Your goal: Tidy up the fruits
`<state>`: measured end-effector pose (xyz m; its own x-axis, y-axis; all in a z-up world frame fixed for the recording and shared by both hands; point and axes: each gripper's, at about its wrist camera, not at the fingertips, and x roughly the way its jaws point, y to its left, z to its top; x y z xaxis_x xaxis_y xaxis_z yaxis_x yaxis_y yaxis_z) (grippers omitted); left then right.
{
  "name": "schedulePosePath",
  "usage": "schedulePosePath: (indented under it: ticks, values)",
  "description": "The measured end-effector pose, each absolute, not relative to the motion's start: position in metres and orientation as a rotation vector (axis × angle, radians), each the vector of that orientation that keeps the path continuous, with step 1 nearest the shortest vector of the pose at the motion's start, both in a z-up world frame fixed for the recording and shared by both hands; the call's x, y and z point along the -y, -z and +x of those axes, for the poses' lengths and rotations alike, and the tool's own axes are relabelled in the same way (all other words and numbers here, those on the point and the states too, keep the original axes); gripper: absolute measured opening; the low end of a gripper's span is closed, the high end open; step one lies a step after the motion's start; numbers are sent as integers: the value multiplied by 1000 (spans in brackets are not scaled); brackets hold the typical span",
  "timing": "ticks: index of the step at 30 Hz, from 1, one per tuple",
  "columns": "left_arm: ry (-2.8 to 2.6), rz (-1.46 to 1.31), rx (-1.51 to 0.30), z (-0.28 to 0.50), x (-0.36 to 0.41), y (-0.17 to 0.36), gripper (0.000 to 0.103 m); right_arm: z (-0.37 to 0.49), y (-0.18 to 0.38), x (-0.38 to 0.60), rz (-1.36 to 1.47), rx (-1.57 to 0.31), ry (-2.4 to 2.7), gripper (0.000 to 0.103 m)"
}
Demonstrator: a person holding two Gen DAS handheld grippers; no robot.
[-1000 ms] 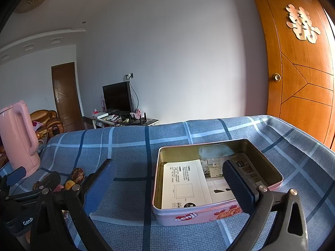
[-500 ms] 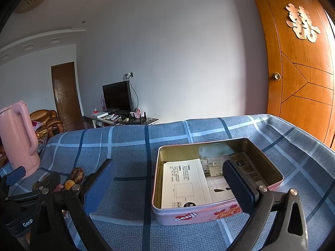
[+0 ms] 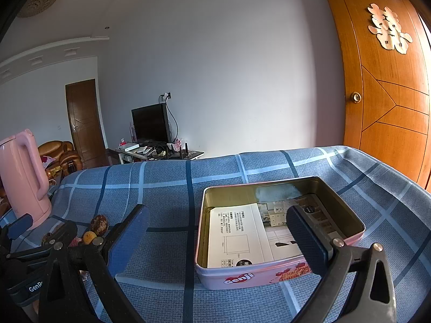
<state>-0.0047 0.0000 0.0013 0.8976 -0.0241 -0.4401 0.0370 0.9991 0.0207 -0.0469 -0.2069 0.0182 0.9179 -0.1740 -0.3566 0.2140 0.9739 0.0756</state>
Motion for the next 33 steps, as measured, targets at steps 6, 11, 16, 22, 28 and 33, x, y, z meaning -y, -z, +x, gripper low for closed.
schedulePosePath:
  ticks: [6, 11, 16, 22, 28, 33]
  values:
    - [38, 28, -454, -6, 0, -2, 103, -47, -18, 205, 100, -363, 217, 102]
    - [45, 46, -445, -9, 4, -4, 103, -47, -16, 202, 89, -381, 219, 102]
    - [61, 65, -434, -14, 8, -6, 103, -51, -14, 205, 100, -411, 255, 102]
    - [124, 80, -462, -21, 15, -4, 103, -68, -6, 216, 141, -524, 305, 102]
    - [154, 84, -486, -32, 21, -1, 103, -82, 7, 219, 121, -662, 307, 102]
    - [189, -8, -660, -38, 16, 15, 103, -86, 27, 230, 147, -819, 293, 102]
